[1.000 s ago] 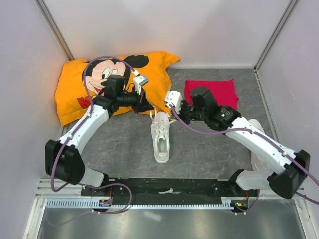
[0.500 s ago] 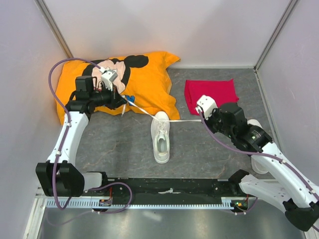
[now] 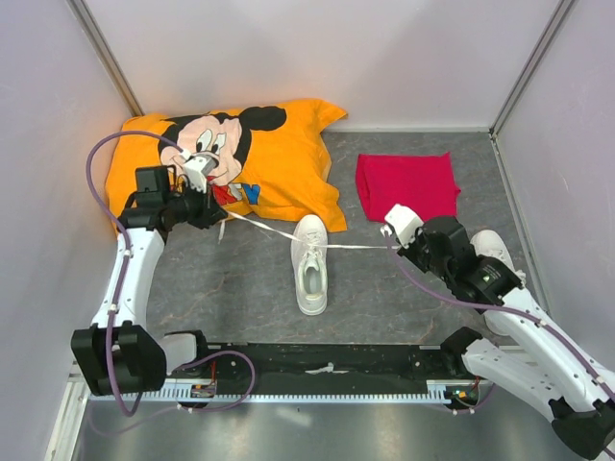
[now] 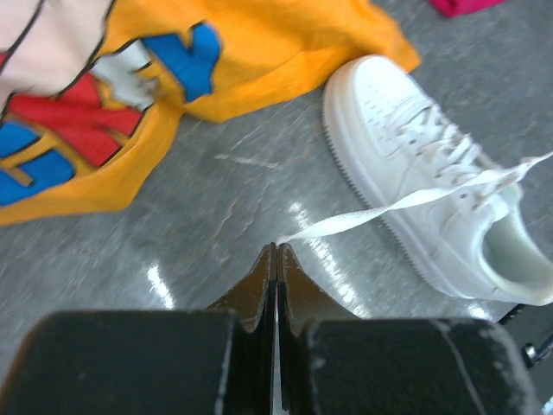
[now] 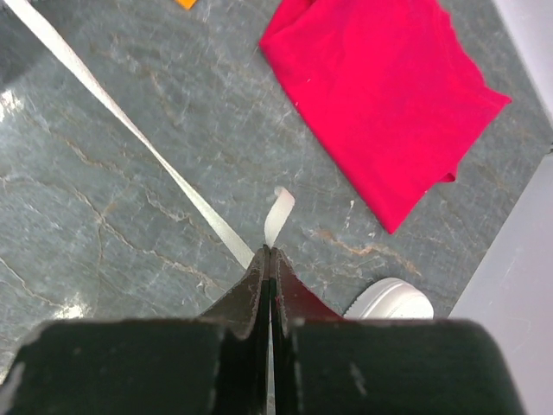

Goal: Tie the shoes

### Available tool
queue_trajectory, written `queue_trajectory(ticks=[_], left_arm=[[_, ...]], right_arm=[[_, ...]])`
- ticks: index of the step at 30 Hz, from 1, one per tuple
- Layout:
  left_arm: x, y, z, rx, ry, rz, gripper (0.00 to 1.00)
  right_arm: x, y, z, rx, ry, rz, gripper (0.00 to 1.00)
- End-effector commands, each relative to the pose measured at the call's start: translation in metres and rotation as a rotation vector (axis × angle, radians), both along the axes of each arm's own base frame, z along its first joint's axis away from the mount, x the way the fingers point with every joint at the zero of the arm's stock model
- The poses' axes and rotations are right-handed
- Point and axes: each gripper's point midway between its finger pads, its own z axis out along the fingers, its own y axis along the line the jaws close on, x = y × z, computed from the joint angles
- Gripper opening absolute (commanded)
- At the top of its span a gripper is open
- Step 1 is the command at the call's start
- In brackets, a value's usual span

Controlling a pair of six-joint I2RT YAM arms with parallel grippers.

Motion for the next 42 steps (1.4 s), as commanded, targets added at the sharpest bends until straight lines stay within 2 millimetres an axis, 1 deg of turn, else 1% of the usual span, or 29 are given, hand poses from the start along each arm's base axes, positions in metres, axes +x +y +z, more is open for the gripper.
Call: queue_trajectory(ticks=[1, 3, 6, 9, 10, 11, 13, 14, 16, 17, 20, 22, 27, 31, 32, 34, 35, 37, 38, 40, 42], left_arm=[[-0.008, 0.034, -0.003, 0.106, -0.029, 0.056, 0.02], [-0.014, 0.043, -0.009, 0.135, -0.017, 0.071, 0.01], [-0.020, 0.057, -0.020, 0.155, 0.015, 0.102, 0.02], [-0.026, 0.061, -0.030, 0.158, 0.038, 0.111, 0.02], [-0.027, 0.061, -0.033, 0.160, 0.043, 0.111, 0.02], [-0.031, 0.061, -0.039, 0.161, 0.056, 0.108, 0.02], [-0.034, 0.063, -0.046, 0.170, 0.072, 0.111, 0.02], [-0.037, 0.064, -0.055, 0.180, 0.089, 0.115, 0.02], [-0.040, 0.066, -0.061, 0.194, 0.095, 0.119, 0.02], [-0.042, 0.068, -0.067, 0.206, 0.109, 0.126, 0.02], [-0.043, 0.078, -0.077, 0.220, 0.128, 0.165, 0.02], [-0.042, 0.087, -0.078, 0.217, 0.135, 0.198, 0.01], [-0.036, 0.101, -0.070, 0.217, 0.111, 0.240, 0.01], [-0.037, 0.101, -0.078, 0.232, 0.125, 0.213, 0.01], [-0.037, 0.098, -0.078, 0.220, 0.125, 0.195, 0.02], [-0.041, 0.095, -0.082, 0.214, 0.146, 0.167, 0.01], [-0.042, 0.093, -0.084, 0.214, 0.147, 0.154, 0.01], [-0.046, 0.092, -0.088, 0.235, 0.139, 0.119, 0.02], [-0.048, 0.092, -0.091, 0.244, 0.143, 0.106, 0.01], [-0.053, 0.087, -0.100, 0.251, 0.163, 0.069, 0.02], [-0.056, 0.079, -0.107, 0.255, 0.179, 0.029, 0.02]], right_arm=[[0.006, -0.002, -0.014, -0.051, 0.009, 0.002, 0.00], [0.006, -0.004, -0.023, -0.072, 0.022, 0.006, 0.00], [0.006, -0.014, -0.033, -0.124, 0.028, -0.021, 0.00], [0.005, -0.030, -0.044, -0.209, 0.022, -0.042, 0.00], [0.006, -0.032, -0.046, -0.220, 0.016, -0.046, 0.00], [0.006, -0.036, -0.052, -0.242, 0.021, -0.054, 0.00], [0.008, -0.037, -0.056, -0.248, 0.017, -0.062, 0.00], [0.008, -0.037, -0.061, -0.254, 0.027, -0.065, 0.00], [0.011, -0.038, -0.066, -0.256, 0.027, -0.084, 0.00], [0.011, -0.039, -0.070, -0.260, 0.033, -0.090, 0.00], [0.012, -0.042, -0.080, -0.266, 0.050, -0.108, 0.00], [0.012, -0.042, -0.082, -0.261, 0.052, -0.110, 0.00], [0.013, -0.046, -0.086, -0.262, 0.058, -0.125, 0.00], [0.013, -0.049, -0.092, -0.275, 0.061, -0.127, 0.00], [0.013, -0.051, -0.098, -0.291, 0.073, -0.125, 0.00], [0.016, -0.052, -0.102, -0.323, 0.067, -0.116, 0.00], [0.016, -0.056, -0.109, -0.349, 0.082, -0.121, 0.00], [0.020, -0.056, -0.112, -0.365, 0.077, -0.102, 0.00], [0.020, -0.054, -0.116, -0.367, 0.092, -0.088, 0.00], [0.021, -0.041, -0.119, -0.334, 0.114, -0.036, 0.00], [0.023, -0.029, -0.128, -0.311, 0.156, 0.014, 0.00]])
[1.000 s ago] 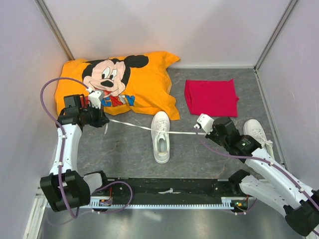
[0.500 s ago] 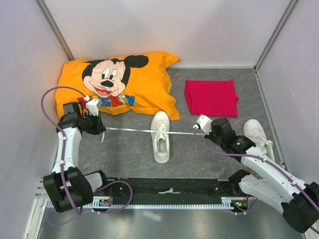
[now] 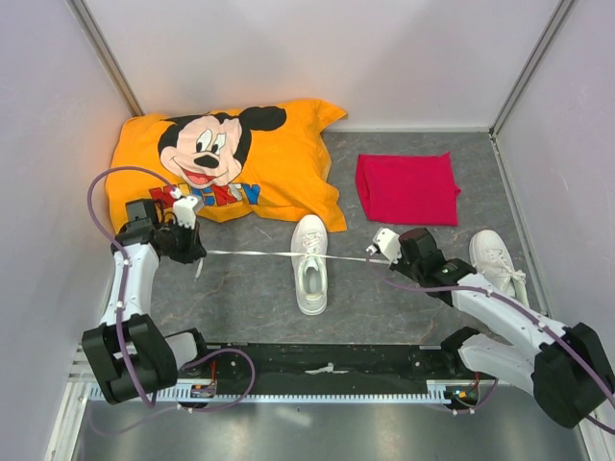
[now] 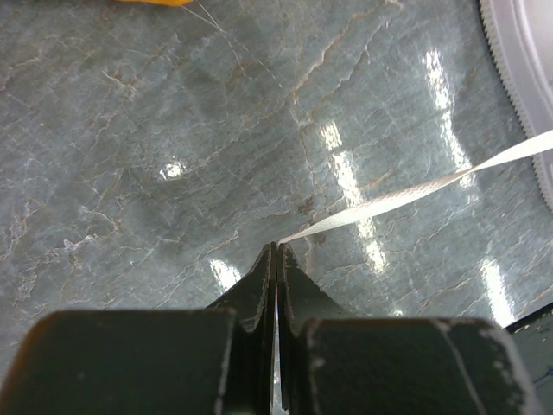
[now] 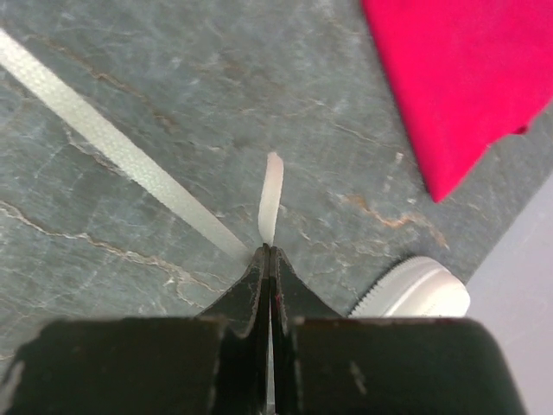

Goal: Tie the shoes

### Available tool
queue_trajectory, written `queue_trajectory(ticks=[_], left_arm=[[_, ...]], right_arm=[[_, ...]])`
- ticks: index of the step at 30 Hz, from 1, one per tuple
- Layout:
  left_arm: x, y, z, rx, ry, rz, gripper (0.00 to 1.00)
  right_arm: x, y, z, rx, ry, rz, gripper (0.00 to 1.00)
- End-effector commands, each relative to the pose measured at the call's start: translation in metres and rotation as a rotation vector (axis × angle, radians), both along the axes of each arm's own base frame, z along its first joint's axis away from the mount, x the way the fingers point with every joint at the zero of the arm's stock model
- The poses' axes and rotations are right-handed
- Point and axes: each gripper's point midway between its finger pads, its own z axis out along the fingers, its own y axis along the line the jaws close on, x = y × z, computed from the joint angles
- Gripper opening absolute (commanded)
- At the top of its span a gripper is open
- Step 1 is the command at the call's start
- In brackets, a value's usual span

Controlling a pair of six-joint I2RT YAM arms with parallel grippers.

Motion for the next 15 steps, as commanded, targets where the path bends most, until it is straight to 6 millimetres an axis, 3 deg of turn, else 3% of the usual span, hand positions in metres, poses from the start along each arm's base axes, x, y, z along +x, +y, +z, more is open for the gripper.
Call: queue_trajectory(ticks=[1, 5, 11, 14, 15], left_arm=[[-0.006, -0.003, -0.017, 0.070, 0.016, -0.109, 0.02], [-0.010, -0.022, -0.031, 0.065, 0.054, -0.172, 0.02], [-0.007, -0.035, -0.061, 0.091, 0.099, -0.202, 0.02], [-0.004, -0.042, -0.068, 0.088, 0.112, -0.205, 0.08], [-0.004, -0.044, -0.069, 0.083, 0.115, -0.209, 0.12]], right_arm=[[0.008, 0.012, -0.009, -0.003, 0.056, 0.058, 0.00], [0.012, 0.031, -0.020, 0.041, 0.127, 0.105, 0.00], [0.012, 0.059, -0.036, 0.126, 0.244, 0.149, 0.00], [0.013, 0.067, -0.042, 0.151, 0.278, 0.154, 0.01], [0.012, 0.069, -0.043, 0.156, 0.286, 0.158, 0.08]])
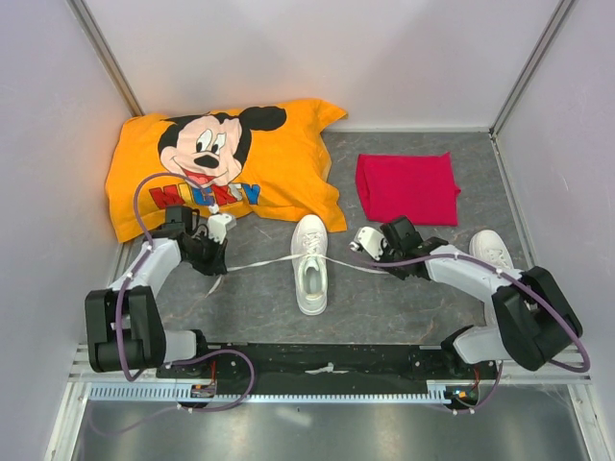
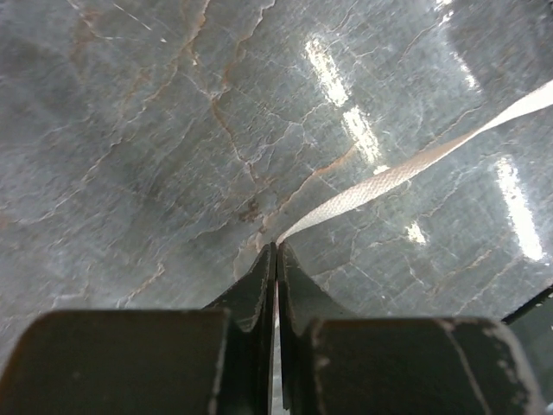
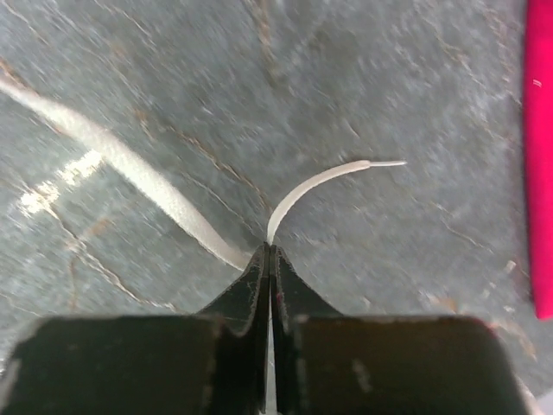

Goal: Tie the shoes

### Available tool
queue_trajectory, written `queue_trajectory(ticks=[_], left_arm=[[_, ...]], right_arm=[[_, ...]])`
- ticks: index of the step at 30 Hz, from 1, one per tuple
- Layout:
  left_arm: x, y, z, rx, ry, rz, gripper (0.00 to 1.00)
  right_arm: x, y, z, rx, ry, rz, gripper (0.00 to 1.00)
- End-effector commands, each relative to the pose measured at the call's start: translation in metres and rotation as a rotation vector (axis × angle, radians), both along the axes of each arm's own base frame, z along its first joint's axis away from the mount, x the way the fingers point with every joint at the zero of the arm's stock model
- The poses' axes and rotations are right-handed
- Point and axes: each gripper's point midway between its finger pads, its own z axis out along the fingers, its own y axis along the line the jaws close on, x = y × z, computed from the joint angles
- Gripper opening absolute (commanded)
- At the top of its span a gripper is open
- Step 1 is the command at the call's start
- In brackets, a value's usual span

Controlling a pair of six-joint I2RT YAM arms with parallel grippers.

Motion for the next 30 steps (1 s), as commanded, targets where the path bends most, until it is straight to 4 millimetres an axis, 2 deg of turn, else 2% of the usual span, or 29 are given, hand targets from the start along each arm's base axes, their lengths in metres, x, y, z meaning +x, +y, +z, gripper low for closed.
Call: queue_trajectory(ticks=[1, 2, 3, 5, 6, 8, 9, 11, 12, 13, 15, 17, 19, 20, 21, 23, 26, 28, 29, 30], left_arm=[[0.017, -0.004, -0.005, 0.017, -0.044, -0.001, 0.15], [0.017, -0.008, -0.006, 0.009, -0.040, -0.014, 0.18], [0.018, -0.010, -0.005, 0.002, -0.046, -0.025, 0.26], [0.020, -0.016, -0.001, -0.024, -0.057, -0.047, 0.33], [0.023, -0.017, 0.007, -0.028, -0.082, -0.058, 0.40], [0.027, -0.020, 0.019, -0.043, -0.120, -0.072, 0.45], [0.032, -0.021, 0.030, -0.043, -0.157, -0.084, 0.48], [0.036, -0.027, 0.054, -0.068, -0.236, -0.110, 0.51], [0.040, -0.029, 0.067, -0.077, -0.280, -0.134, 0.54], [0.038, -0.038, 0.086, -0.112, -0.336, -0.168, 0.56], [0.039, -0.044, 0.111, -0.131, -0.422, -0.214, 0.60], [0.034, -0.054, 0.140, -0.153, -0.521, -0.278, 0.63], [0.029, -0.061, 0.158, -0.146, -0.603, -0.355, 0.66], [0.023, -0.063, 0.166, -0.138, -0.635, -0.384, 0.67], [0.017, -0.073, 0.171, -0.135, -0.674, -0.471, 0.70], [0.011, -0.082, 0.173, -0.125, -0.704, -0.537, 0.70], [0.003, -0.095, 0.170, -0.171, -0.697, -0.606, 0.70], [-0.006, -0.108, 0.168, -0.241, -0.710, -0.704, 0.70], [-0.007, -0.114, 0.166, -0.239, -0.743, -0.775, 0.70], [-0.004, -0.119, 0.155, -0.237, -0.726, -0.801, 0.67]], right_arm=[[0.006, 0.023, 0.003, 0.092, 0.035, 0.014, 0.12], [0.006, 0.025, 0.002, 0.103, 0.046, 0.015, 0.16], [0.005, 0.027, 0.003, 0.110, 0.051, 0.016, 0.26], [0.008, 0.030, 0.006, 0.120, 0.046, 0.017, 0.41], [0.008, 0.029, 0.008, 0.120, 0.051, 0.011, 0.54], [0.012, 0.028, 0.019, 0.134, 0.037, 0.000, 0.66], [0.014, 0.029, 0.024, 0.145, 0.031, -0.002, 0.76], [0.023, 0.028, 0.046, 0.182, -0.013, -0.018, 0.85], [0.025, 0.031, 0.056, 0.217, -0.029, -0.012, 0.92], [0.032, 0.031, 0.077, 0.254, -0.080, -0.016, 0.95], [0.037, 0.037, 0.105, 0.316, -0.141, 0.004, 0.98], [0.037, 0.043, 0.140, 0.380, -0.225, 0.043, 0.98], [0.033, 0.053, 0.174, 0.462, -0.296, 0.097, 0.98], [0.034, 0.058, 0.187, 0.498, -0.333, 0.115, 0.98], [0.032, 0.060, 0.196, 0.527, -0.364, 0.131, 0.98], [0.034, 0.066, 0.206, 0.569, -0.396, 0.148, 0.98], [0.038, 0.074, 0.201, 0.580, -0.380, 0.170, 0.98], [0.043, 0.079, 0.193, 0.565, -0.350, 0.199, 0.98], [0.039, 0.082, 0.187, 0.559, -0.308, 0.228, 0.98], [0.042, 0.085, 0.182, 0.537, -0.286, 0.257, 0.98]])
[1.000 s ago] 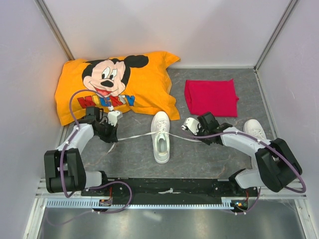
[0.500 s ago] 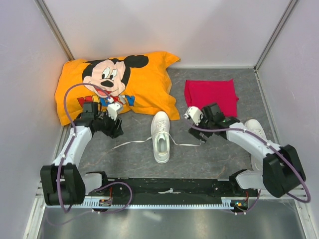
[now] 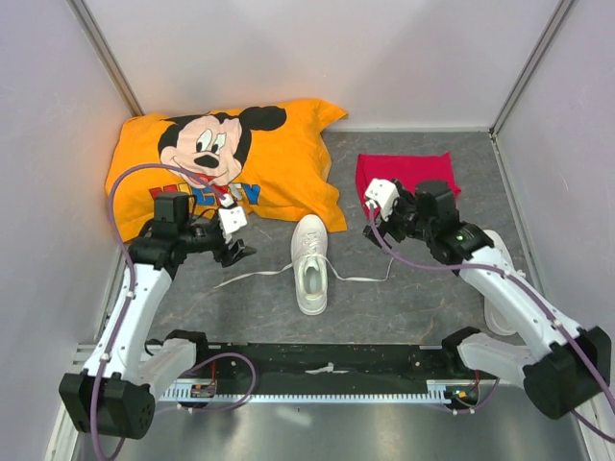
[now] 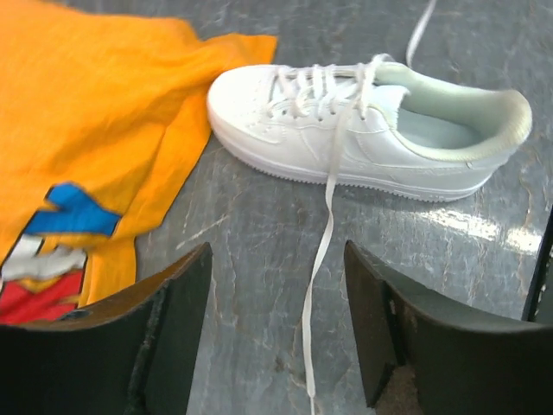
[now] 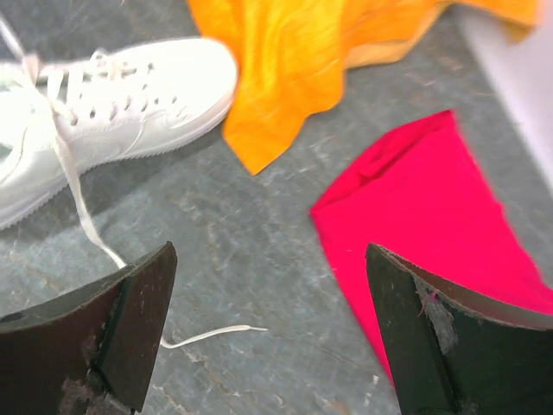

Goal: Tie the shoes

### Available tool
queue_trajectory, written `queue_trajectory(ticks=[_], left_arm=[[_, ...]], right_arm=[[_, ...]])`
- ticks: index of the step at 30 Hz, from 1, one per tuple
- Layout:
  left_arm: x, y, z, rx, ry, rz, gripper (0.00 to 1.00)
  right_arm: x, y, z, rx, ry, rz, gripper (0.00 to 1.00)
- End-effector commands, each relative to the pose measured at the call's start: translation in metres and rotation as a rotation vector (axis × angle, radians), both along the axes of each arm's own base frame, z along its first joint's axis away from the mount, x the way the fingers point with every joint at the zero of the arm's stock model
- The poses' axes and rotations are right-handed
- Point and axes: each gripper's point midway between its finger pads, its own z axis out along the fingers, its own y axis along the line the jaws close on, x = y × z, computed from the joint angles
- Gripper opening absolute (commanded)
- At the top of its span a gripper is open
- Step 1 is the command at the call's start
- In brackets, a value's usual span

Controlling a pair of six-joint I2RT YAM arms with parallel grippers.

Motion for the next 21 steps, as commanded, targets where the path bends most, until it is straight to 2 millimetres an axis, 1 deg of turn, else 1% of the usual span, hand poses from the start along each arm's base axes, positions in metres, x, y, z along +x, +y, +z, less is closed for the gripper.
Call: queue_trajectory(ticks=[1, 2, 3, 4, 6, 7, 9, 10, 11, 15, 17, 20, 21], left_arm=[[-0.011, -0.035, -0.017, 0.016, -0.060, -0.259, 0.67], [-0.008, -0.038, -0.025, 0.031, -0.033, -0.254, 0.66], [0.001, -0.038, -0.034, 0.072, -0.035, -0.231, 0.65], [0.004, -0.044, -0.052, 0.093, 0.023, -0.243, 0.64], [0.012, -0.047, -0.068, 0.136, 0.069, -0.224, 0.59], [0.018, -0.053, -0.077, 0.142, 0.087, -0.228, 0.58], [0.023, -0.057, -0.085, 0.128, 0.111, -0.202, 0.55], [0.026, -0.061, -0.086, 0.126, 0.089, -0.210, 0.53], [0.026, -0.063, -0.094, 0.138, 0.105, -0.219, 0.50], [0.029, -0.066, -0.117, 0.184, 0.149, -0.223, 0.41], [0.028, -0.067, -0.129, 0.201, 0.170, -0.231, 0.38], [0.035, -0.072, -0.131, 0.205, 0.168, -0.218, 0.35], [0.036, -0.072, -0.135, 0.210, 0.179, -0.217, 0.35]], right_arm=[[0.003, 0.019, -0.008, -0.027, 0.053, 0.132, 0.98], [-0.001, 0.019, -0.016, -0.047, 0.094, 0.146, 0.98], [0.000, 0.019, -0.025, -0.065, 0.123, 0.146, 0.98], [0.001, 0.017, -0.031, -0.075, 0.140, 0.135, 0.98], [-0.001, 0.012, -0.047, -0.108, 0.191, 0.115, 0.98], [-0.003, 0.010, -0.051, -0.116, 0.207, 0.106, 0.98], [-0.007, 0.005, -0.062, -0.136, 0.248, 0.089, 0.98], [-0.010, 0.004, -0.065, -0.136, 0.265, 0.082, 0.98], [-0.014, 0.002, -0.068, -0.139, 0.284, 0.076, 0.98], [-0.024, -0.002, -0.078, -0.133, 0.327, 0.054, 0.98], [-0.025, -0.004, -0.080, -0.131, 0.336, 0.035, 0.98], [-0.030, -0.009, -0.083, -0.141, 0.337, 0.021, 0.98], [-0.031, -0.011, -0.085, -0.148, 0.341, 0.014, 0.98]])
